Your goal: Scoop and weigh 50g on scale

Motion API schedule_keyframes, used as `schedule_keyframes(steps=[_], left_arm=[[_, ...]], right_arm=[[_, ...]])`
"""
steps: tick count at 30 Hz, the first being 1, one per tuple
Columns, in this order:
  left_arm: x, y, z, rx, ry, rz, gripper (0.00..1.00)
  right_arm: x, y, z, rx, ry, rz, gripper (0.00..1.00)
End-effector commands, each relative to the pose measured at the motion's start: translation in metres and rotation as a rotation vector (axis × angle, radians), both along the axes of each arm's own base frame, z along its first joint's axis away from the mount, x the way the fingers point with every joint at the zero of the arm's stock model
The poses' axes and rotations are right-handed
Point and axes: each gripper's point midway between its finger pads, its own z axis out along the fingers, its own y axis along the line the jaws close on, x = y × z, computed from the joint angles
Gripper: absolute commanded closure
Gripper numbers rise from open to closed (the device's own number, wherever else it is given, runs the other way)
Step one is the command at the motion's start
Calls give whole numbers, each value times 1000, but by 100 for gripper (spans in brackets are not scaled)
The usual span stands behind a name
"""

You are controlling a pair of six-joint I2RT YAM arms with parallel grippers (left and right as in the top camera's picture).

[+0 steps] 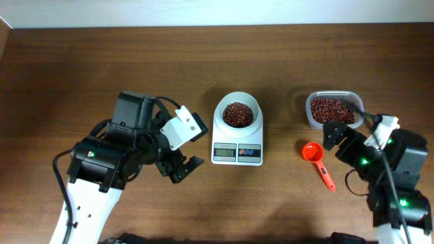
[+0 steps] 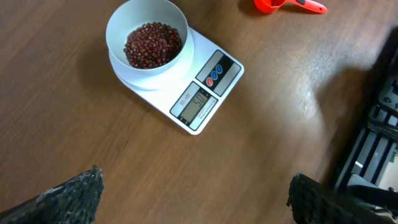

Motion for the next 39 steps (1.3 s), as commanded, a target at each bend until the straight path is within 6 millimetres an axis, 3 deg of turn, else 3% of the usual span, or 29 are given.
schedule_keyframes(steps=[1,7,14,18,21,24,28,30,39], left_arm=[[1,-1,6,-12,-18,-12,1],[1,-1,6,-12,-18,-12,1],[1,-1,6,-12,-18,-12,1],[1,-1,6,-12,-18,-12,1],[1,-1,6,-12,-18,-12,1],[1,-1,6,-12,-18,-12,1],[1,-1,6,-12,-17,-12,1],[1,-1,6,-12,-18,-12,1],[1,-1,6,-12,-18,-12,1]], right_arm=[[-4,0,18,-122,-70,-8,1],[-7,1,28,-132,-109,-10,1],[-18,-15,37,-191,-136,-94,1],[-38,-27,50,-239,-183,-170,1],[-65,-27,57,-250,-226,-191,1],[-94,-27,56,-263,-286,-219,1],[-111,-26,43,-268,-369,-235,1],[-106,-28,30,-269,-358,-237,1],[-85,-32,7,-277,-369,-246,1]])
